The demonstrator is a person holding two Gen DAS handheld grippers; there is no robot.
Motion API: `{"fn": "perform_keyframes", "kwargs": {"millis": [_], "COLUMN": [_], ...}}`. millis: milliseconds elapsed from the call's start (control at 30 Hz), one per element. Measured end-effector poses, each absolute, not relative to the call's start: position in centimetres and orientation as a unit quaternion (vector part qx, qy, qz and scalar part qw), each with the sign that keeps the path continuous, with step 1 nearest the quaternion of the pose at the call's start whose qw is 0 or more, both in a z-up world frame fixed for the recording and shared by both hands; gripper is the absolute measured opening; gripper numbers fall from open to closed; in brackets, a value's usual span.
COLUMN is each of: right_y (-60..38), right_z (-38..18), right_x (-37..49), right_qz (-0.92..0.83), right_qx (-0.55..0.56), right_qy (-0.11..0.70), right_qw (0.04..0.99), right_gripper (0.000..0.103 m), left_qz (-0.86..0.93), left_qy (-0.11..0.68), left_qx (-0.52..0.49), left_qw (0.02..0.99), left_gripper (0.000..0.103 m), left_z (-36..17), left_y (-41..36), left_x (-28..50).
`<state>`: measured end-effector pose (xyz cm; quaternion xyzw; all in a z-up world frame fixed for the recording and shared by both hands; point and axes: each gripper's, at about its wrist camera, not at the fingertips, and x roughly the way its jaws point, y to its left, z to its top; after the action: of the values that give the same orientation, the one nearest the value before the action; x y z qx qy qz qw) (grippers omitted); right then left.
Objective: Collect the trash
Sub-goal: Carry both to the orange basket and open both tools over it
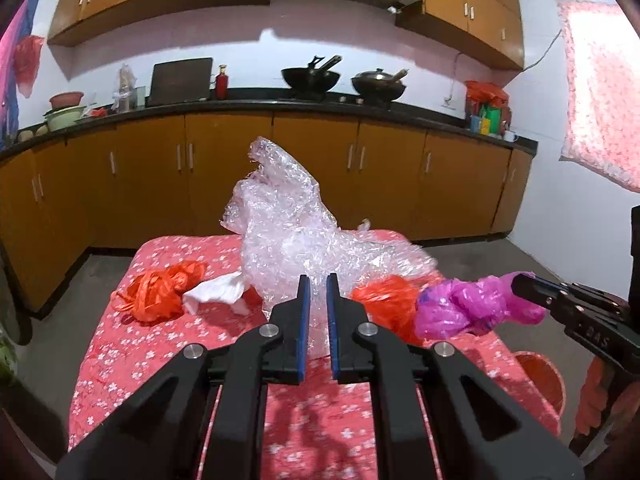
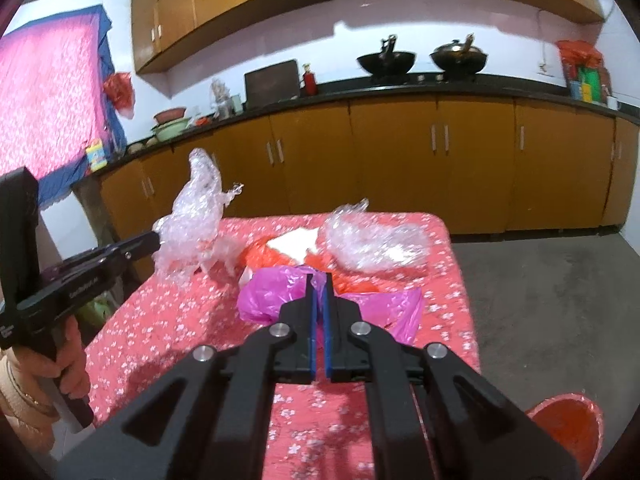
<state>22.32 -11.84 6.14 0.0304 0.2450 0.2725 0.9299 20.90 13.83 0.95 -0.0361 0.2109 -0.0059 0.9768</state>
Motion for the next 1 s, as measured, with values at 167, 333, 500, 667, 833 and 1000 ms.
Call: {"fn": "perform_keyframes", "kwargs": {"millis": [167, 333, 500, 667, 833, 1000], "right_y": [-15.0, -19.5, -24.6, -30.3, -36.5, -41.9], "right_z": [7.0, 6.6, 5.2, 3.0, 0.2, -2.9], "right_x": [22.3, 22.7, 22.7, 22.4, 21.5, 20.4], "right_qz": [0.234, 0.180, 0.110, 0.035, -0.038, -0.099], "right_qx": [0.047, 0.068, 0.082, 0.101, 0.119, 0.128], "right_qy": [0.227, 0.224, 0.225, 0.234, 0.252, 0.271], "right_qw": [0.944, 0.955, 0.965, 0.966, 0.960, 0.949], "right_gripper": [0.004, 0.004, 0.004, 0.004, 0.004, 0.004], "left_qz": [-0.030, -0.065, -0.105, -0.159, -0.218, -0.274], "left_qy": [0.199, 0.195, 0.202, 0.219, 0.238, 0.261], "left_qx": [-0.030, -0.017, -0.003, 0.008, 0.024, 0.044], "left_qw": [0.979, 0.978, 0.974, 0.963, 0.946, 0.925], "left_gripper": [0.008, 0.008, 0.008, 0.008, 0.008, 0.008], "left_z": [2.1, 2.4, 2.0, 0.7, -0.8, -2.9], "left_y": [11.8, 8.5, 4.6, -0.8, -6.9, -13.7], "left_x": [21.0, 21.4, 22.5, 23.7, 24.3, 24.5]}}
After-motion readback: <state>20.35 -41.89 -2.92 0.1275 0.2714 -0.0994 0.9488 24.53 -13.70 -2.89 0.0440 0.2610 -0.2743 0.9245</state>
